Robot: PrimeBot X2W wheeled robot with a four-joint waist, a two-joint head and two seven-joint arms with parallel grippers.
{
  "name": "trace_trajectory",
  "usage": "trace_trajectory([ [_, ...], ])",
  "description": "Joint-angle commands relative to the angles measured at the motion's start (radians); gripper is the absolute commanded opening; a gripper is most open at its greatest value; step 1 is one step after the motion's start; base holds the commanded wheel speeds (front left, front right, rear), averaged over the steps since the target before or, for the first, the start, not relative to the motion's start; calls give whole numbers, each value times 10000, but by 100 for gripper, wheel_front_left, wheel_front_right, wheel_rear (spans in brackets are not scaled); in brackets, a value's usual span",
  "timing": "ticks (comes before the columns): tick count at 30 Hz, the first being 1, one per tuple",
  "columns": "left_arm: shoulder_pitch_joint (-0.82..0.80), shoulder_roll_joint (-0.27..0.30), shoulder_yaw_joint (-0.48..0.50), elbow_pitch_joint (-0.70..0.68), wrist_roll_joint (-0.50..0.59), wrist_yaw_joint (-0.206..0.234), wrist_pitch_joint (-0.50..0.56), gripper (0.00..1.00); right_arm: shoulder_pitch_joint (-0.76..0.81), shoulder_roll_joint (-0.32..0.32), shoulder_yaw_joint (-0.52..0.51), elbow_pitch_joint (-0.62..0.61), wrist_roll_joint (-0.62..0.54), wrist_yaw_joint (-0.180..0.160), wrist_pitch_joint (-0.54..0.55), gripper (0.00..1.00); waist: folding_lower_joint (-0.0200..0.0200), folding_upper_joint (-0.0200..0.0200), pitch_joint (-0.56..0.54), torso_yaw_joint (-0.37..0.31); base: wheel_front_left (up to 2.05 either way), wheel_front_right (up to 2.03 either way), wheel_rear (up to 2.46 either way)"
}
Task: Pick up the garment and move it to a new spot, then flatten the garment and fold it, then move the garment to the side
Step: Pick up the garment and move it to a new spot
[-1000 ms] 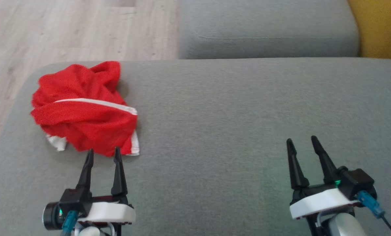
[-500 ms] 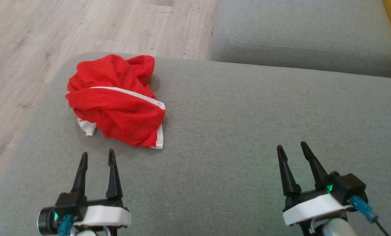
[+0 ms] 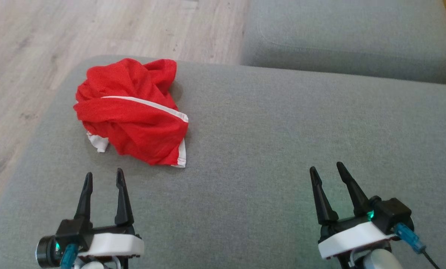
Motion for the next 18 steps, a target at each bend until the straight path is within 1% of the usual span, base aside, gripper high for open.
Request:
trace_trajectory([
  [1,-457,54,372,-338,117,-33,-80,100,-342,-83,260,-397,40,-7,-109,100,0,0,176,-132,0,0,0],
  [4,-1032,422,336,-181,317,-272,-80,100,-464,-83,211,-489,-8,-7,-109,100,0,0,509,-305,0,0,0],
  [7,-2111,1091,10,176,745,-731,279,100,-606,-83,155,-565,-111,-7,-109,100,0,0,894,-486,0,0,0],
  [9,-3006,1516,-247,496,970,-1097,878,100,-709,-83,72,-601,-170,-7,-109,100,0,0,1160,-599,0,0,0],
  [12,-4347,2188,-667,1107,1337,-1470,1820,100,-877,-83,-26,-625,-204,-7,-109,100,0,0,1488,-819,0,0,0],
  [13,-4347,2188,-667,1107,1337,-1470,1820,100,-877,-83,-26,-625,-204,-7,-109,100,0,0,1488,-819,0,0,0],
  [16,-5371,2656,-1133,1870,1327,-1718,2772,100,-1012,-83,-56,-644,-162,-7,-109,100,0,0,1707,-1059,0,0,0],
  [18,-5848,2936,-1448,2376,1208,-1786,3430,100,-1073,-83,-55,-669,-128,-7,-109,100,0,0,1843,-1214,0,0,0],
])
